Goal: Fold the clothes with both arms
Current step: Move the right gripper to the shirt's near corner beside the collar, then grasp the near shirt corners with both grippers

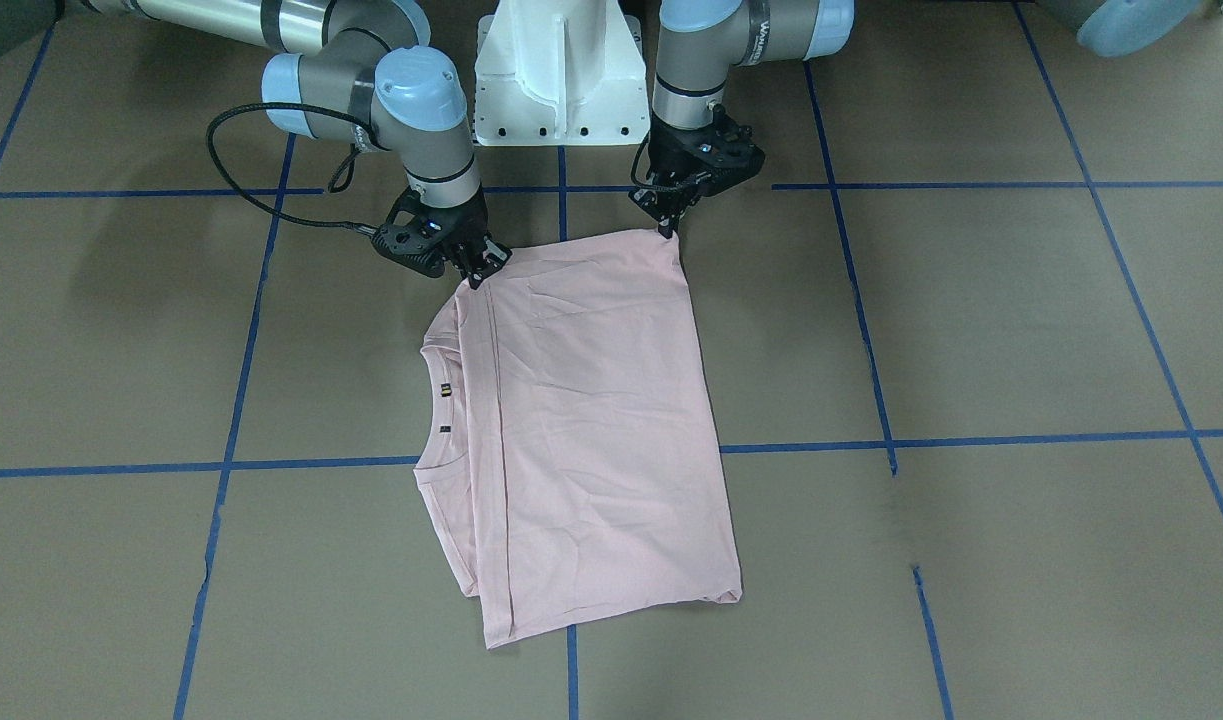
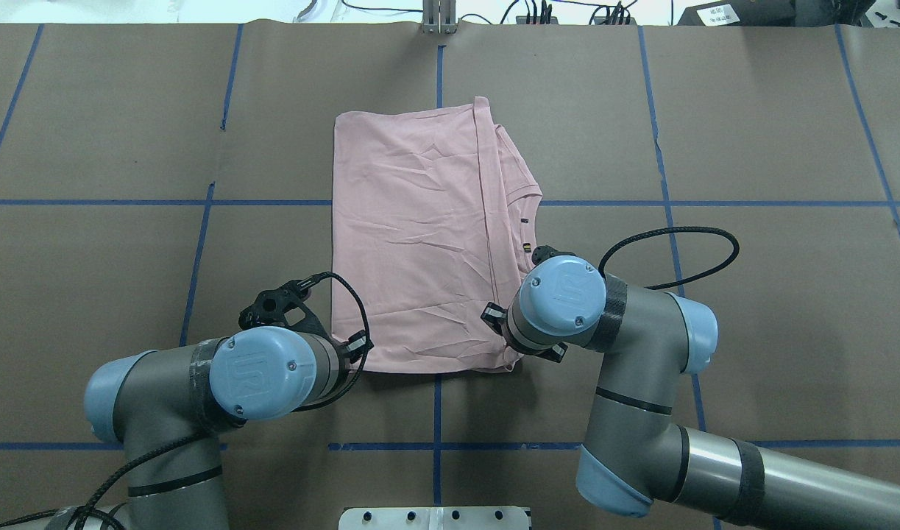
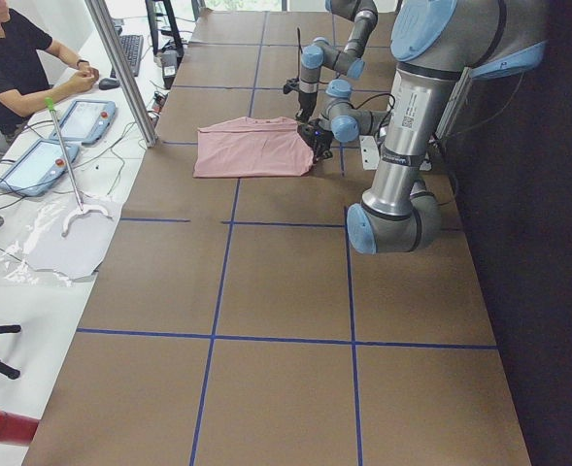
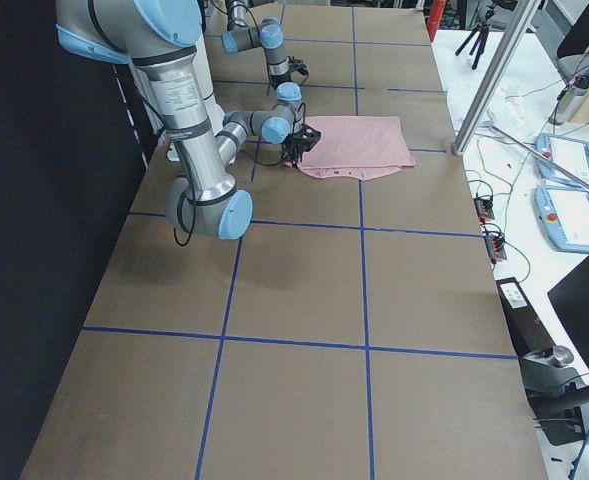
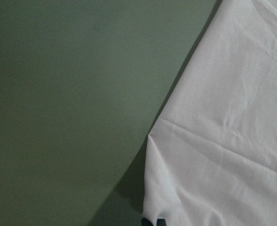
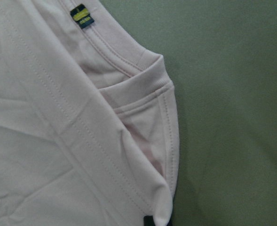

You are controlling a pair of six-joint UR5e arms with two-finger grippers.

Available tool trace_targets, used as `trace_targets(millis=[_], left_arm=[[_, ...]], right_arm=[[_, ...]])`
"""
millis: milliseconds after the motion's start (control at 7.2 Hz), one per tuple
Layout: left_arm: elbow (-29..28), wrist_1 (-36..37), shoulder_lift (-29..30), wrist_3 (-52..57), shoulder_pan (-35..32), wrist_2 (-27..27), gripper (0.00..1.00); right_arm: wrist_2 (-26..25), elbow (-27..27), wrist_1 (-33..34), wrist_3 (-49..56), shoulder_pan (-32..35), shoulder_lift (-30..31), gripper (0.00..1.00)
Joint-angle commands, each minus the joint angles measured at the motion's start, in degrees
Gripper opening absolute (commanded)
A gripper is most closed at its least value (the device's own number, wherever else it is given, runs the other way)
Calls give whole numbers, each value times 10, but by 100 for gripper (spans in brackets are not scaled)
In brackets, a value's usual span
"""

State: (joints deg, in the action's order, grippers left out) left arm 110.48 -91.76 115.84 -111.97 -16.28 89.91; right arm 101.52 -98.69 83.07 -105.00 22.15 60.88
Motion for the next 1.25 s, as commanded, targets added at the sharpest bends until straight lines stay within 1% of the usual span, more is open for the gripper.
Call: trace_targets(millis=[0, 278, 417, 556, 695, 834, 973, 1112], left_arm=[[0, 1, 0, 0, -2, 0, 0], [4, 1, 0, 4, -4, 1, 0], [17, 2, -3, 4, -3, 2, 0], [39, 6, -11, 4, 1, 1, 0], [70, 32, -19, 4, 5, 3, 0], [96, 51, -21, 3, 25, 3, 0], [106, 65, -23, 3, 41, 3, 0], [134, 73, -35, 3, 60, 4, 0]], right_arm=[[0, -1, -1, 9, 3, -5, 0], [0, -18, -2, 8, 7, -4, 0], [1, -34, -2, 9, 8, 2, 0], [10, -63, -1, 11, 10, 16, 0], [10, -89, -1, 11, 5, 31, 0], [9, -107, -1, 10, -6, 32, 0], [8, -127, -1, 10, -19, 45, 0], [9, -155, -1, 11, -25, 64, 0]])
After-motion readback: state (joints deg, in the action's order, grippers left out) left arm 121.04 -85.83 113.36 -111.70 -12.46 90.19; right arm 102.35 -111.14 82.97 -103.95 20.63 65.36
